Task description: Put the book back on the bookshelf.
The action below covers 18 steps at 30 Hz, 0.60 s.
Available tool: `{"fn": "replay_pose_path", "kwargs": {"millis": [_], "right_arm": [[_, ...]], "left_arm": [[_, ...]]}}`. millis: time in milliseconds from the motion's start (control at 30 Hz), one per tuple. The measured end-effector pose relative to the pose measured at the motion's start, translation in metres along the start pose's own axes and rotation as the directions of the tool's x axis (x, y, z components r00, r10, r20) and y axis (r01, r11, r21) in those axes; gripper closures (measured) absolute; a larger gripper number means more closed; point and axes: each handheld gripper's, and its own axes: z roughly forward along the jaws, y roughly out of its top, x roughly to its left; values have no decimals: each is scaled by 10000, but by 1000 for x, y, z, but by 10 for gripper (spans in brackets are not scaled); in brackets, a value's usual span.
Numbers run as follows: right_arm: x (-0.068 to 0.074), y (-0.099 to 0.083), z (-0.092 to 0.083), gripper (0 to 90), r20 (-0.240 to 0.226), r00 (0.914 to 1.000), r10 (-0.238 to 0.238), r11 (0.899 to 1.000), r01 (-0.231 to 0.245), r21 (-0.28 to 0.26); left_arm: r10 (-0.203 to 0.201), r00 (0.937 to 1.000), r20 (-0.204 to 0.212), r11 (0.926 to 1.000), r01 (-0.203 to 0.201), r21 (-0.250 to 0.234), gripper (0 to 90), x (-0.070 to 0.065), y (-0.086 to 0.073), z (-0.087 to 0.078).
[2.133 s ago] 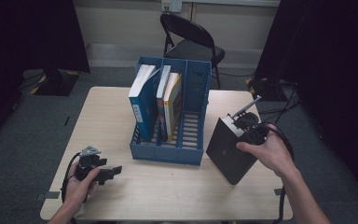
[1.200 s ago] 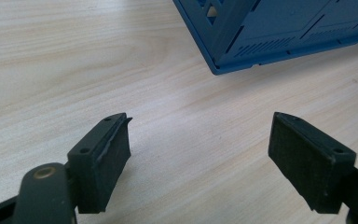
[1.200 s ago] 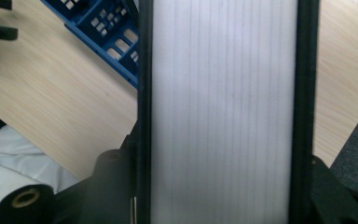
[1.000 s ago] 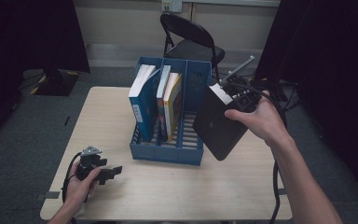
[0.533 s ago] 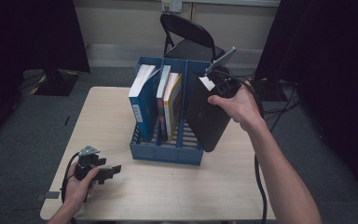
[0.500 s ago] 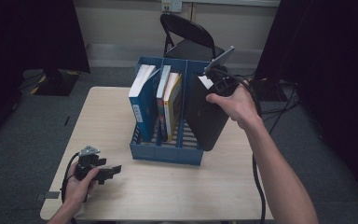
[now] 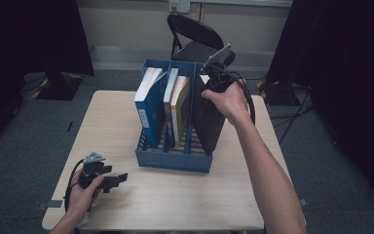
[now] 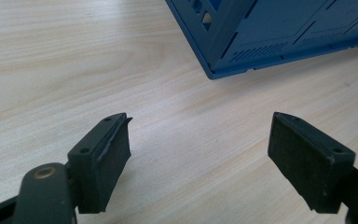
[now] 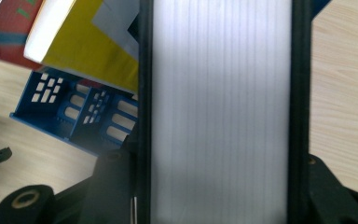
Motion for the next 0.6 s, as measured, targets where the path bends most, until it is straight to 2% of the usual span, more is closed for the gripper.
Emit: {"fn": "replay_pose_path", "kwargs": {"millis": [67,200,433,467,600], "right_arm": [[2,6,3,537,95,9995,308,9995,-308,46],[5,13,6,537,218,9982,562,9982,-566,185],[11,24,13,537,571,9953,784,9961,-805,369],[10,25,16,537,557,9931,1033,9937,-1055,377],[13,28,23,537,671,9929,980,9939,-1011,439]], "left_arm": [[35,10000,8,10000,-35,34,206,0,0,0],[36,10000,-5,10000,-36,30,206,0,0,0],[36,10000,76,10000,-35,-15,206,-2,0,0],[26,10000,66,10000,-27,25,206,-1,0,0],[21,9999,109,10000,-22,28,206,-1,0,0]]}}
